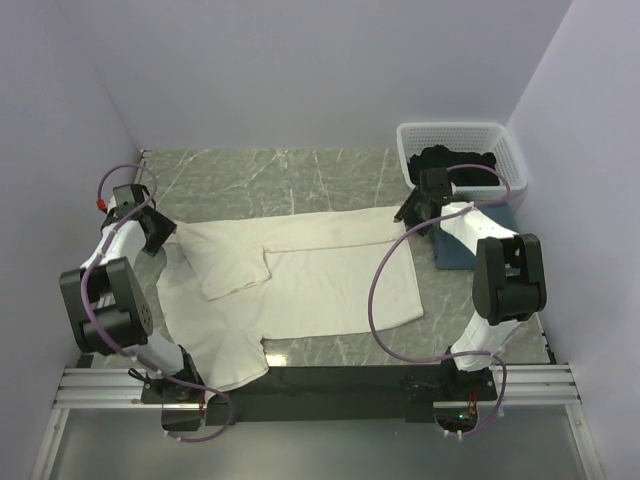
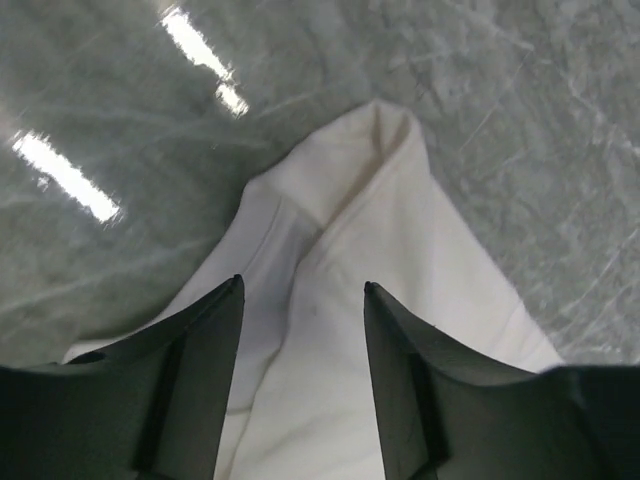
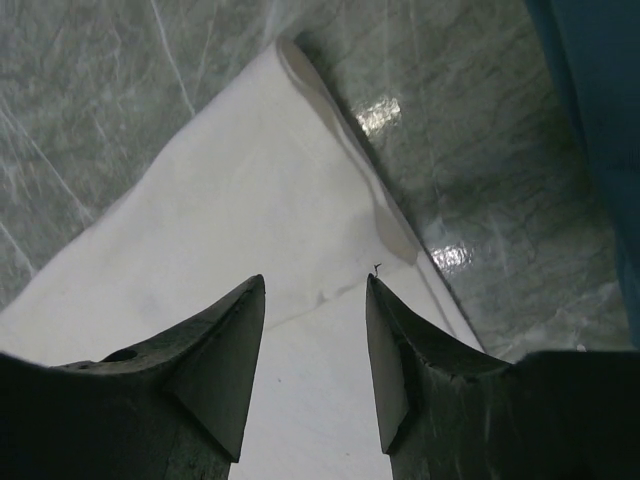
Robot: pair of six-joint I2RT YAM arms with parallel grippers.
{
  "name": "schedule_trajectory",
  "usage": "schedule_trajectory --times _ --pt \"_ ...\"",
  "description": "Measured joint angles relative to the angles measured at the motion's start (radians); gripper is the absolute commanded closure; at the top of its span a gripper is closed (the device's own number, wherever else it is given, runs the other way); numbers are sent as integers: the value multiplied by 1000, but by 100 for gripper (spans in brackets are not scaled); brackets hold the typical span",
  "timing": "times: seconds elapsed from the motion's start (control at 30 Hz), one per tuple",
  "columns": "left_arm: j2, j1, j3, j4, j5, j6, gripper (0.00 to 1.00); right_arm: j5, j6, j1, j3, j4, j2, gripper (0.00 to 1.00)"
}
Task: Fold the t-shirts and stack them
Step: Fold the tshirt
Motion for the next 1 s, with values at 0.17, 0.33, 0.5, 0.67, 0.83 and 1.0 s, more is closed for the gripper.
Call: schedule_trajectory --times 0.17,0.33,0.5,0.67,0.83,1.0 --pt "117 0 41 118 34 31 47 -16 37 -25 0 33 40 49" --pt "202 0 102 173 63 42 52 -29 59 -26 0 43 67 50" --pt "252 0 124 200 72 55 54 -40 71 -26 0 63 101 50" --pt "262 -5 123 207 81 59 56 -53 82 -27 0 66 130 50" --pt "262 -13 109 222 82 64 62 -59 85 -27 0 71 131 50" --pt "262 -14 80 223 80 80 70 -58 85 -27 0 72 131 52"
